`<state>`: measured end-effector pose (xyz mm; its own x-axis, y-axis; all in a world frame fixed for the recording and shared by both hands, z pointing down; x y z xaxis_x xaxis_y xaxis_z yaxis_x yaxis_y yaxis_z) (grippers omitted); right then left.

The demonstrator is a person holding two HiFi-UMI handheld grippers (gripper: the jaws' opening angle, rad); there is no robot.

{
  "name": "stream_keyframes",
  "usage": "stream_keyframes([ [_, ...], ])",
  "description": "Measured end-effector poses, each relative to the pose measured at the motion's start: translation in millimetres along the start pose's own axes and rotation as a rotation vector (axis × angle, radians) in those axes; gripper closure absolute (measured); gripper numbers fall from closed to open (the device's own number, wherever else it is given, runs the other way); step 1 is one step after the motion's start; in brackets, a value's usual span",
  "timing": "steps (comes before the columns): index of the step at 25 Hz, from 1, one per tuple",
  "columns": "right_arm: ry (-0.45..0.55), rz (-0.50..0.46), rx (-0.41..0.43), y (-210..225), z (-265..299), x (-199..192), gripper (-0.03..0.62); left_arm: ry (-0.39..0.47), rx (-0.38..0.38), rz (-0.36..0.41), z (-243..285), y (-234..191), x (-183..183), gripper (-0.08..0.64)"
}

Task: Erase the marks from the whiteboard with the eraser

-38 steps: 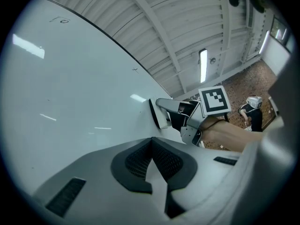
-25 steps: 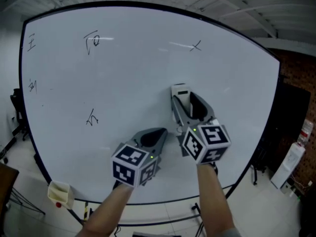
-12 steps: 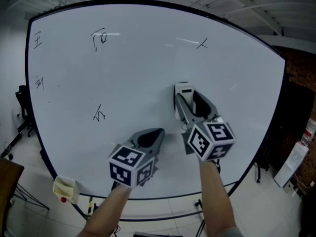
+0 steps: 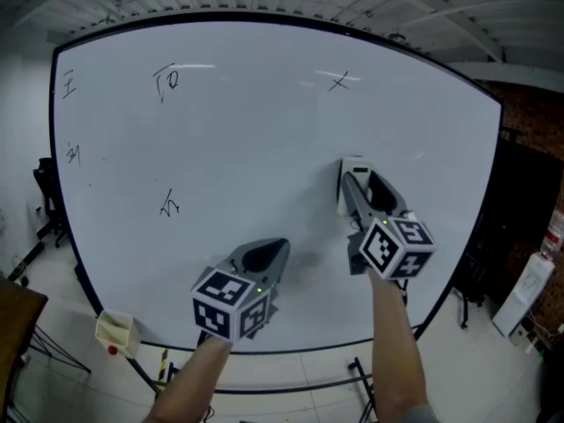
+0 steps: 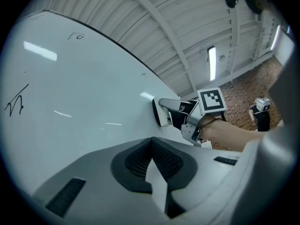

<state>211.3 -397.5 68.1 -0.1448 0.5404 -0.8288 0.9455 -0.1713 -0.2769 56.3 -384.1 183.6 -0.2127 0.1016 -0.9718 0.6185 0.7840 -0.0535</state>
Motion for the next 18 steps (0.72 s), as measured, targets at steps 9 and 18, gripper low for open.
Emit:
stream_keyframes([
  [9,0.077,0.130,0.172,-33,-80,-15,0.359,-0.024,0.031,-0.015,-18,30,-28,0.560],
  [18,-0.018,0.151,0.242,-108,-150,-34,0.357,-0.065,0.060,-0.038,-77,47,-53,0.560],
])
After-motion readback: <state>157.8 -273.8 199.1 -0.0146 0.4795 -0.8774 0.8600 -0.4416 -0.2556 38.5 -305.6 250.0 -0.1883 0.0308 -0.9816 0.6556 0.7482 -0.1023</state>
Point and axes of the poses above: the fingertips, and each gripper's own axes: z forward along the fingers, y to its right, x out of its top, the point moved 3 cm from there along -z, backward along the fingers, and after that the axes turned 11 degrees about -z, right-handed, at the moved point
